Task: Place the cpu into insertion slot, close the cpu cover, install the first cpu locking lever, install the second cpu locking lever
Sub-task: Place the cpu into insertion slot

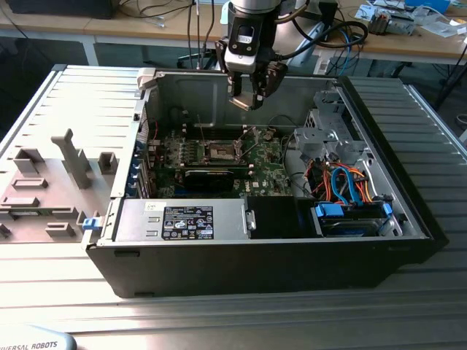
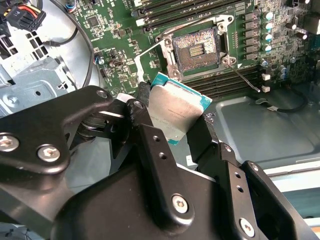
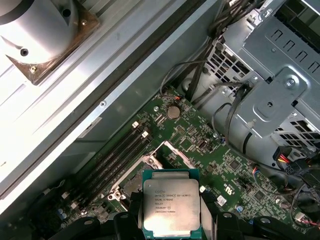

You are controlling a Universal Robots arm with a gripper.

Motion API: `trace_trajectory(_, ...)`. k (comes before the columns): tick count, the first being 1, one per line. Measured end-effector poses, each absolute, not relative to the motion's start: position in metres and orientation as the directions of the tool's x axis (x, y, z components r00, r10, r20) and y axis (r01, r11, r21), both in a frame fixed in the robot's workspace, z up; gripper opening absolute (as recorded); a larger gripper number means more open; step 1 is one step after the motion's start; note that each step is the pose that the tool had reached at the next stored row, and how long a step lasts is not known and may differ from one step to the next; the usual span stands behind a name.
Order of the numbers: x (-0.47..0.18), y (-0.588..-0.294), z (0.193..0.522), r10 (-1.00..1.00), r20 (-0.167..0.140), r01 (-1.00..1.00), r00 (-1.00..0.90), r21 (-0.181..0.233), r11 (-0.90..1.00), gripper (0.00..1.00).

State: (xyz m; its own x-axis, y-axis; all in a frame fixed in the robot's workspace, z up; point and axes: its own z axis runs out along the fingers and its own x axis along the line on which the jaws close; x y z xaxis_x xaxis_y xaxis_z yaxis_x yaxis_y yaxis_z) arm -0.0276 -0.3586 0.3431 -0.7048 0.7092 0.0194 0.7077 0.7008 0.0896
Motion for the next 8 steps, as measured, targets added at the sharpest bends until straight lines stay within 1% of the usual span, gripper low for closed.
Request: trace_trajectory(8,-0.0276,-0.3587,0.3431,0.715,0.019,0.713,-0.699,0.090,0.695,0.54)
